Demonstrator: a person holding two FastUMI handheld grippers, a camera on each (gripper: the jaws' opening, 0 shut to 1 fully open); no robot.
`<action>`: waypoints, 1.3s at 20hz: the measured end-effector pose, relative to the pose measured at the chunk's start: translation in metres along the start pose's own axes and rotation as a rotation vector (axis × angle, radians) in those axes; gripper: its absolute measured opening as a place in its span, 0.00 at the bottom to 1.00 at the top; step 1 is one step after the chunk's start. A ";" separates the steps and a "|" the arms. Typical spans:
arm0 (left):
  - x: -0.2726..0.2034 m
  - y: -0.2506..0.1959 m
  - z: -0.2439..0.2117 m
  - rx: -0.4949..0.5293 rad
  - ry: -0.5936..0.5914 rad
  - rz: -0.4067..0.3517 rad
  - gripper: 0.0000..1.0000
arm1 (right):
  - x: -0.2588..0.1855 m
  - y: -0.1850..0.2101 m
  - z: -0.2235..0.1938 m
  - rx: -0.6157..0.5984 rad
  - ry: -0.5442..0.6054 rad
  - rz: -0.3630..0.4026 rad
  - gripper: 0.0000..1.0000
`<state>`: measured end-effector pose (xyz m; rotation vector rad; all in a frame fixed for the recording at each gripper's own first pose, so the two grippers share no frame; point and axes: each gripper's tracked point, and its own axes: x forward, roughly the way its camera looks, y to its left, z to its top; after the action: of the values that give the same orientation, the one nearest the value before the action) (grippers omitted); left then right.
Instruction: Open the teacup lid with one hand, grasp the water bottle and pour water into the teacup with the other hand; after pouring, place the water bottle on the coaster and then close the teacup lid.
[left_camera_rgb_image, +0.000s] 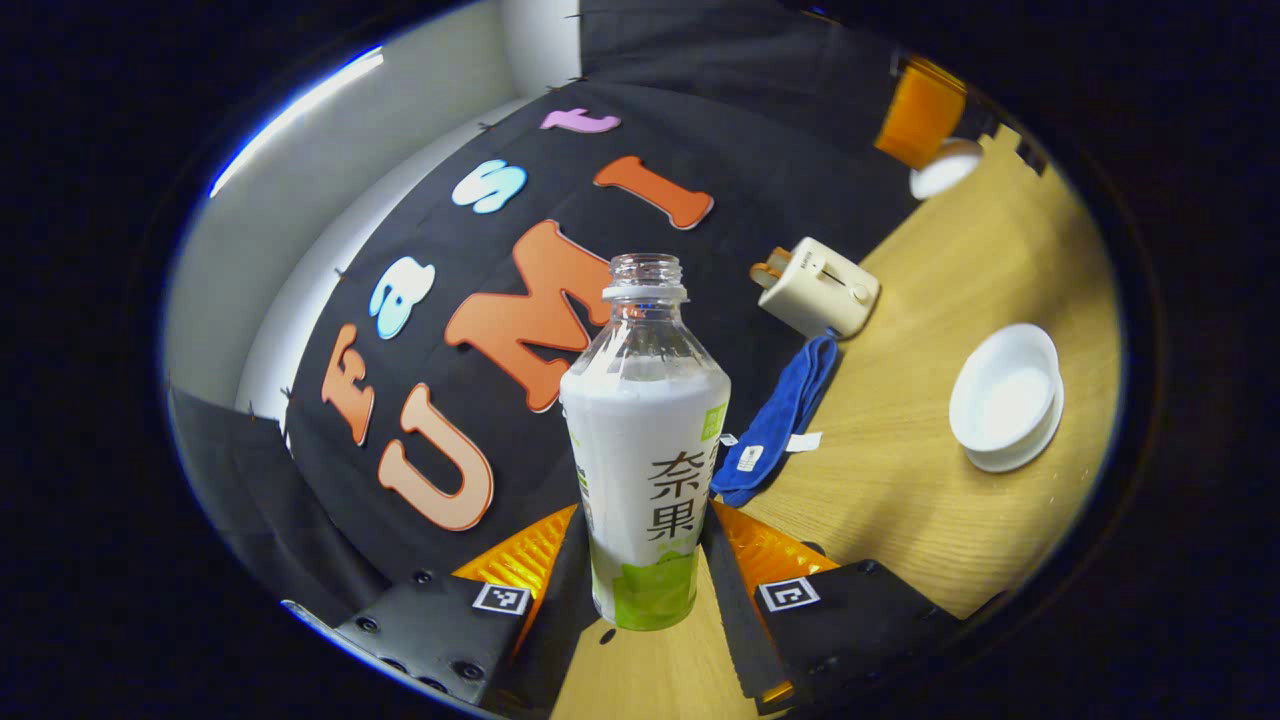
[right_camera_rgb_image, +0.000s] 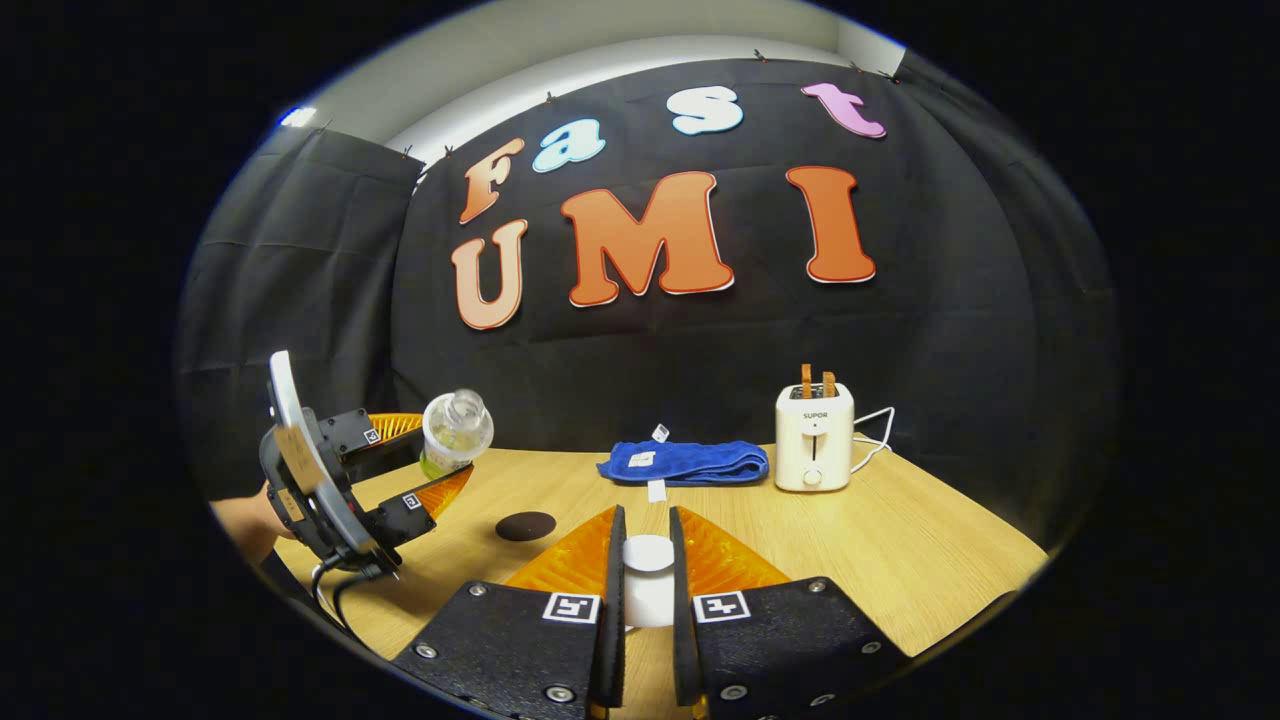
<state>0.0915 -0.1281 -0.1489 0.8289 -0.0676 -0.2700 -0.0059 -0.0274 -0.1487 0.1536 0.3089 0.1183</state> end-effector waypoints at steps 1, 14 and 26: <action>0.003 0.008 0.002 -0.067 -0.005 0.019 0.65 | 0.003 0.004 -0.001 -0.003 -0.001 0.006 0.20; 0.082 0.038 -0.038 -0.812 0.076 0.117 0.66 | 0.046 0.033 -0.023 -0.059 0.034 0.083 0.20; 0.101 -0.045 -0.103 -0.921 0.353 -0.018 0.68 | 0.055 0.030 -0.050 -0.067 0.099 0.080 0.20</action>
<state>0.1962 -0.1096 -0.2565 -0.0491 0.3745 -0.1395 0.0277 0.0164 -0.2068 0.0938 0.3970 0.2159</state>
